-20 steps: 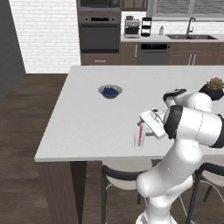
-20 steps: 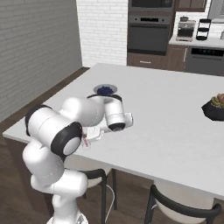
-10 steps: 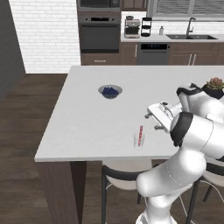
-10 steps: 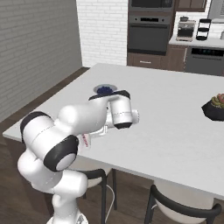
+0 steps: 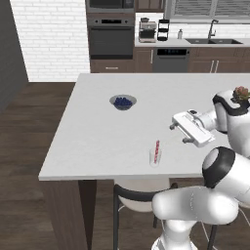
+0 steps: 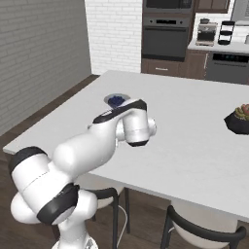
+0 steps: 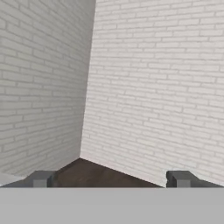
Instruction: Take a straw from the drawer in front and place it inside the glass cup on the dining counter.
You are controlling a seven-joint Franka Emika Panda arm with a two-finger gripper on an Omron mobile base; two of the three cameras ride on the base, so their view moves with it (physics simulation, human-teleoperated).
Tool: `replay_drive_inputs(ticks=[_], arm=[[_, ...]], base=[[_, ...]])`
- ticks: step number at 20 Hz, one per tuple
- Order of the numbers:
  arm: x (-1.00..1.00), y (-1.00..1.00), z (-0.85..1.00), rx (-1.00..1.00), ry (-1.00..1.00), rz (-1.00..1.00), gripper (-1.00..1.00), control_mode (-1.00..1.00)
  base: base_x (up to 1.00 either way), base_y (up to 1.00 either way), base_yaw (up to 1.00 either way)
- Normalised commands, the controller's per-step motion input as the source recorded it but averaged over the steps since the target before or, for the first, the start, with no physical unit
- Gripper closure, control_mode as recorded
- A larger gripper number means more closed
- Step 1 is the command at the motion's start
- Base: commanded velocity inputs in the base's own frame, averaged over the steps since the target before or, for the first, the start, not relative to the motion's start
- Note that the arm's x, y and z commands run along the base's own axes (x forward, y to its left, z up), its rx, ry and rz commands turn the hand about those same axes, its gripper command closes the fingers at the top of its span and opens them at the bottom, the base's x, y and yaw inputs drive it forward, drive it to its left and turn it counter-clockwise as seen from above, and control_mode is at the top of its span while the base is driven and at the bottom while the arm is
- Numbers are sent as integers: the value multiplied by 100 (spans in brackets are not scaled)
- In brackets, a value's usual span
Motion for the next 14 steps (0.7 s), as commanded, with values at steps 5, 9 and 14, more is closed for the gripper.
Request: replay_drive_inputs(ticks=[5,9,14], arm=[[-56,0,28,0,0,0,-100,-100],[-36,11,22,0,5,0,-100,-100],[-21,16,5,-1,11,0,-100,-100]], base=[[0,0,0],[0,0,0],[0,0,0]])
